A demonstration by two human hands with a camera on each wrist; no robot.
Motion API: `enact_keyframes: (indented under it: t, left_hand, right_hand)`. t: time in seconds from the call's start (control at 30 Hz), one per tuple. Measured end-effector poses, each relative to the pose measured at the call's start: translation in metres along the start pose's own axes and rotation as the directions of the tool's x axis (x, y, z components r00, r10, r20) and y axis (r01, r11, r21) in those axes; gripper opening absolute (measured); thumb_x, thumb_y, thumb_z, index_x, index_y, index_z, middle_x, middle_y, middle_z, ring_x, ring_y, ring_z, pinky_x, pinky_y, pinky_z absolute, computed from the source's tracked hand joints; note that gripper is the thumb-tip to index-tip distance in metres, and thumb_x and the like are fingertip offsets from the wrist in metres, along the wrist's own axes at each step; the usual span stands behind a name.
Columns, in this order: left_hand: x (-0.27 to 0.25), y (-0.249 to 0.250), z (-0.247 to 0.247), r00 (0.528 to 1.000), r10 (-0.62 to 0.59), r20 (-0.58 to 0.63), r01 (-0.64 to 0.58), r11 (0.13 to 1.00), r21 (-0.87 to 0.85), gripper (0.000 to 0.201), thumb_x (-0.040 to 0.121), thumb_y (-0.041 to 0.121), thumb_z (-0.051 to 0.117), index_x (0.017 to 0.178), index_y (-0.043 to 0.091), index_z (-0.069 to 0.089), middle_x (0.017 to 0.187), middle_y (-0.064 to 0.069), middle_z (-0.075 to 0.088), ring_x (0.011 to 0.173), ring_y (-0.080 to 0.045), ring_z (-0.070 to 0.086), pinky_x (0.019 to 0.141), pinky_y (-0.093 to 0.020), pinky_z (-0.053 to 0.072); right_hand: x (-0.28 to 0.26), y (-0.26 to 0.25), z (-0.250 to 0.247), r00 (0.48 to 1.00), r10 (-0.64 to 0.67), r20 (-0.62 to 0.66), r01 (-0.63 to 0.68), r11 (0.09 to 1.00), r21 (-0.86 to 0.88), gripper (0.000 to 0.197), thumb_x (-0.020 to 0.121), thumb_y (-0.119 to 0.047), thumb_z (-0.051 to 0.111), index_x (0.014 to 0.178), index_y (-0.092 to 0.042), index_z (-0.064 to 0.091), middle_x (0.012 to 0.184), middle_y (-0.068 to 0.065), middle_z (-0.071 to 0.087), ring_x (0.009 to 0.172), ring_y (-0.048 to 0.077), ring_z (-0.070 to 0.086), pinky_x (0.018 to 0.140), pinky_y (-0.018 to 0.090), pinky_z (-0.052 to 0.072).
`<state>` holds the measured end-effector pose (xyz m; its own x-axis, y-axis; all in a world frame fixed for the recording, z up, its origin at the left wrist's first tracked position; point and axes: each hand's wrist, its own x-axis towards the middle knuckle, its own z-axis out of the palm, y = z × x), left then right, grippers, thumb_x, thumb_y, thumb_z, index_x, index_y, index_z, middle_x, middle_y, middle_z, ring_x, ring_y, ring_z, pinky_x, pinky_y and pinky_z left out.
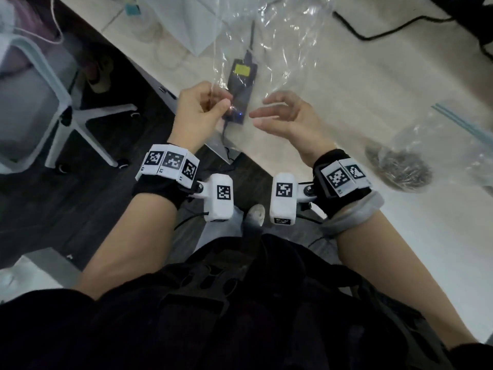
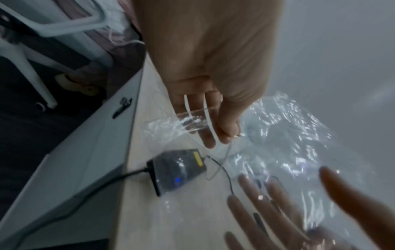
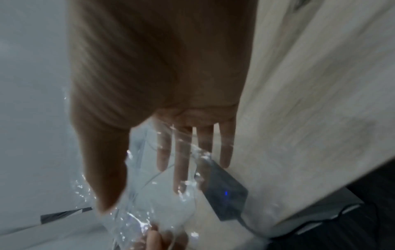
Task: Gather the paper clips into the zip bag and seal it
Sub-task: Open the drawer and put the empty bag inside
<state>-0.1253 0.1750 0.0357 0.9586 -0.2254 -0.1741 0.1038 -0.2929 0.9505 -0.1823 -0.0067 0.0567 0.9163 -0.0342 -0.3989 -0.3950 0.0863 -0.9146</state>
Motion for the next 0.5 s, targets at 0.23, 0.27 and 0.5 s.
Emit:
enact_keyframes:
  t: [0.23, 0.27, 0.5]
  left_hand:
    - [-0.028, -0.046, -0.041, 0.983, -0.171, -0.068, 0.177, 0.980, 0.092, 0.015, 0.088, 0.014, 0.061, 0.101, 0.007, 0.064, 0.088, -0.006, 0.065, 0.083, -0.013, 0.061, 0.086, -0.029, 0.051]
    - [-0.028, -0.056, -0.047, 0.972, -0.203, -0.119, 0.214, 0.973, 0.084, 0.019, 0.090, 0.018, 0.059, 0.105, 0.007, 0.063, 0.095, -0.009, 0.065, 0.089, -0.017, 0.061, 0.090, -0.033, 0.051]
    - [0.002, -0.125, -0.079, 0.904, -0.315, -0.289, 0.358, 0.927, 0.111, 0.029, 0.094, 0.021, 0.050, 0.118, 0.008, 0.058, 0.111, -0.012, 0.066, 0.094, -0.021, 0.064, 0.089, -0.036, 0.050]
  right_hand:
    - [0.017, 0.009, 0.040, 1.000, 0.003, 0.002, -0.002, 0.985, -0.170, 0.020, 0.096, -0.004, 0.055, 0.087, -0.017, 0.068, 0.073, -0.004, 0.072, 0.057, 0.003, 0.067, 0.053, 0.013, 0.048]
    - [0.022, 0.013, 0.048, 1.000, -0.012, -0.010, 0.009, 0.976, -0.217, 0.022, 0.096, -0.003, 0.055, 0.085, -0.018, 0.067, 0.073, -0.003, 0.071, 0.055, 0.002, 0.065, 0.051, 0.012, 0.046]
    - [0.080, 0.035, 0.088, 0.985, -0.114, -0.126, 0.078, 0.964, -0.256, 0.014, 0.094, 0.002, 0.054, 0.092, -0.001, 0.068, 0.070, 0.001, 0.068, 0.049, 0.001, 0.062, 0.052, 0.015, 0.050]
